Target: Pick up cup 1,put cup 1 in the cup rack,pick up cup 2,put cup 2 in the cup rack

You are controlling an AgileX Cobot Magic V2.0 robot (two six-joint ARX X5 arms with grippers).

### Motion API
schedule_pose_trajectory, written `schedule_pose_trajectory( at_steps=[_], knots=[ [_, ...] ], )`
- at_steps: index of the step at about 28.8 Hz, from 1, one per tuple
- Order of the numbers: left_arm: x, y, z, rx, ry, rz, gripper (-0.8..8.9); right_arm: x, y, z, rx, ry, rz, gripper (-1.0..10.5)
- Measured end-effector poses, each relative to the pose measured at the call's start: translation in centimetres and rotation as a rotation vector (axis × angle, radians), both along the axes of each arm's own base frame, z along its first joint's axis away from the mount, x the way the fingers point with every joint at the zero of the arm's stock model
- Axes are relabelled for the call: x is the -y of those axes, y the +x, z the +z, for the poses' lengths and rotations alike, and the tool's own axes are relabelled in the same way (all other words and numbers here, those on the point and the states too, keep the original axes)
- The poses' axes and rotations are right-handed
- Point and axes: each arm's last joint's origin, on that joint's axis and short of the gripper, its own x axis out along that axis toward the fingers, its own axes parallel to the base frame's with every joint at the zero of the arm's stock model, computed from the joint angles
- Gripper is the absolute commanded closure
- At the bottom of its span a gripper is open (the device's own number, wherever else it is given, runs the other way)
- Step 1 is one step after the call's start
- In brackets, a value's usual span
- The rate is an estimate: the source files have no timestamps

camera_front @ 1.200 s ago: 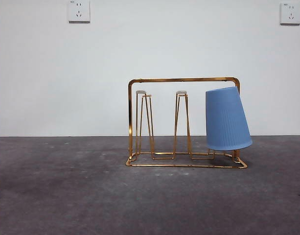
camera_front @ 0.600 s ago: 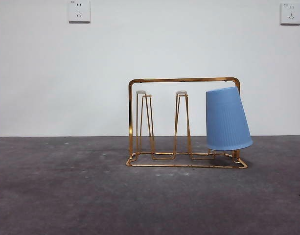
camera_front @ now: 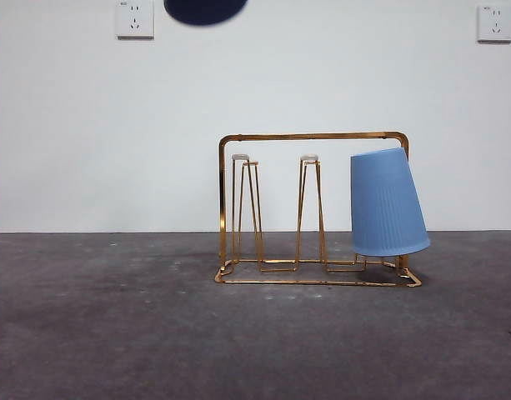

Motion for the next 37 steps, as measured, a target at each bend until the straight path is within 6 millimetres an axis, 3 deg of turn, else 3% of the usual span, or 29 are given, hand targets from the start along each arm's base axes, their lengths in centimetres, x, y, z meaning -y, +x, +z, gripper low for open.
schedule_pose_trajectory(
  at_steps=[6,9,23,37],
  knots=[
    [1.2,0.6,-4.6,0.04,0.018,-0.006,8.21,0.1,-0.1,-0.3,-0.035,-0.01,-0.005,8.1],
    [1.4,0.9,-6.0,0.059,0.033,0.012,8.21,0.1,-0.1,-0.4,-0.037,-0.007,-0.006,8.1],
    [4.0,3.7,-10.4,0.048,0.115,0.014,8.21,0.1,-0.1,-0.6,-0.06,-0.013,-0.01,8.1],
    [5.4,5.3,-14.0,-0.022,0.178,0.013,8.21,0.2,-0.2,-0.7,-0.079,-0.012,-0.015,8.2]
  ],
)
